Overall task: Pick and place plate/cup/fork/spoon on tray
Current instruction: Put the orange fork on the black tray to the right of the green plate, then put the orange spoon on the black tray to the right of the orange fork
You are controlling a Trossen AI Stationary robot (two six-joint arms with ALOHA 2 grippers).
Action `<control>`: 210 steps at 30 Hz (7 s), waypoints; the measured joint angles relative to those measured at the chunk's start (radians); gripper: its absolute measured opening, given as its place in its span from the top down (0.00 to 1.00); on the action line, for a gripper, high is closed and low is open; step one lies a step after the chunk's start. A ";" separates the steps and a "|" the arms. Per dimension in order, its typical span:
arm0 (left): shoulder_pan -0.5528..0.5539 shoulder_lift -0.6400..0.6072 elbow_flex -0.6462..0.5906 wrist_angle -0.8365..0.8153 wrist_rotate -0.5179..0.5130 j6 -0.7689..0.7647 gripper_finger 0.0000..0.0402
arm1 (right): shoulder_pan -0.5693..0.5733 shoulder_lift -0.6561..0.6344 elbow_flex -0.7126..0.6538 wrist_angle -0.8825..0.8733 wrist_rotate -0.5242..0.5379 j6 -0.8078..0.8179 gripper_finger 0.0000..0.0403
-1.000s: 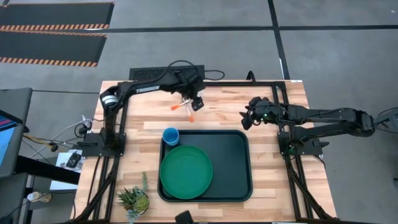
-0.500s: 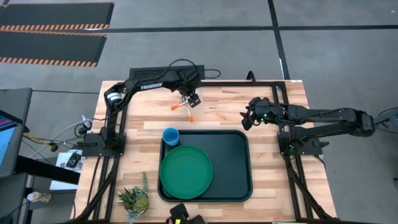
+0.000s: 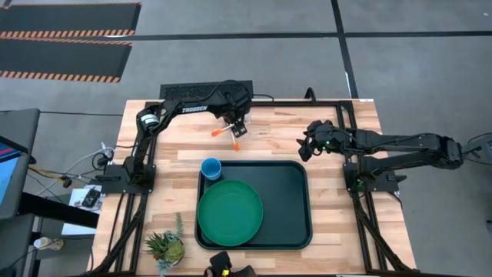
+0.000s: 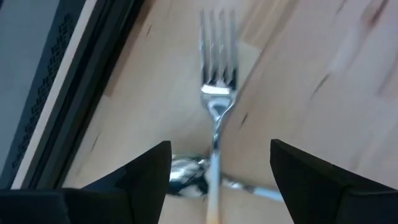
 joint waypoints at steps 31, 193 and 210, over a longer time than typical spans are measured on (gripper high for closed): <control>-0.009 0.096 0.014 -0.019 -0.056 -0.014 0.41 | 0.000 0.002 -0.001 0.024 -0.003 0.000 0.42; -0.845 0.454 0.711 -0.206 -0.204 -1.754 0.95 | -0.059 -0.219 0.000 -0.369 0.029 0.060 0.42; -0.845 0.454 0.710 -0.206 -0.217 -1.736 0.74 | -0.059 -0.219 0.000 -0.369 0.029 0.060 0.42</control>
